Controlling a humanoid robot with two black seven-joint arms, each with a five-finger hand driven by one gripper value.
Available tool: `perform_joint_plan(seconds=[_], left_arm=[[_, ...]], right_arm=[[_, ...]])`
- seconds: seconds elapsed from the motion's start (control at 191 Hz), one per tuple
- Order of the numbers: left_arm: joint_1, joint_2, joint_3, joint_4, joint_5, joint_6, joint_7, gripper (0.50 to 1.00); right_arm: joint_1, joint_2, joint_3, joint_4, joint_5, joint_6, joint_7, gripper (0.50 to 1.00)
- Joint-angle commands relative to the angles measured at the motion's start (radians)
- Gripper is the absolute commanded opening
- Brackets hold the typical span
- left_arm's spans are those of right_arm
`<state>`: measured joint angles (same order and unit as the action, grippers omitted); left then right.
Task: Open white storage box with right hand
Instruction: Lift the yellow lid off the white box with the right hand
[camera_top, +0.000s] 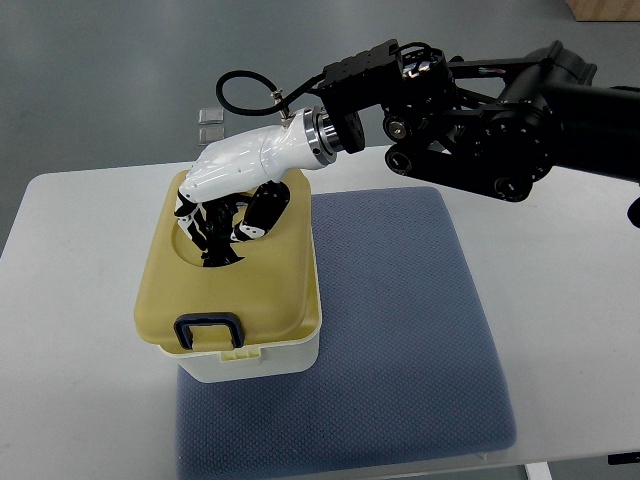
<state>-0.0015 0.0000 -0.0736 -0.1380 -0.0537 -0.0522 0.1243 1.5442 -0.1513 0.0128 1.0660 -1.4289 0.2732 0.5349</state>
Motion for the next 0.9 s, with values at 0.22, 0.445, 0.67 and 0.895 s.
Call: perform_joint_plan(seconds=[0.22, 0.445, 0.67, 0.895], left_arm=[[0.000, 0.000, 0.000, 0.000, 0.000, 0.000, 0.000, 1.000], [0.000, 0.000, 0.000, 0.000, 0.000, 0.000, 0.000, 1.000], [0.000, 0.000, 0.000, 0.000, 0.000, 0.000, 0.000, 1.000], [0.000, 0.000, 0.000, 0.000, 0.000, 0.000, 0.000, 1.000]], right_arm=[[0.004, -0.062, 0.078, -0.001, -0.001, -0.005, 0.003, 0.500], [-0.012, -0.182, 0.125, -0.009, 0.007, -0.008, 0.004, 0.500], [-0.102, -0.327, 0.145, -0.043, 0.007, -0.055, 0.020, 0.500], [-0.234, -0.421, 0.144, -0.052, 0.007, -0.138, 0.022, 0.500]])
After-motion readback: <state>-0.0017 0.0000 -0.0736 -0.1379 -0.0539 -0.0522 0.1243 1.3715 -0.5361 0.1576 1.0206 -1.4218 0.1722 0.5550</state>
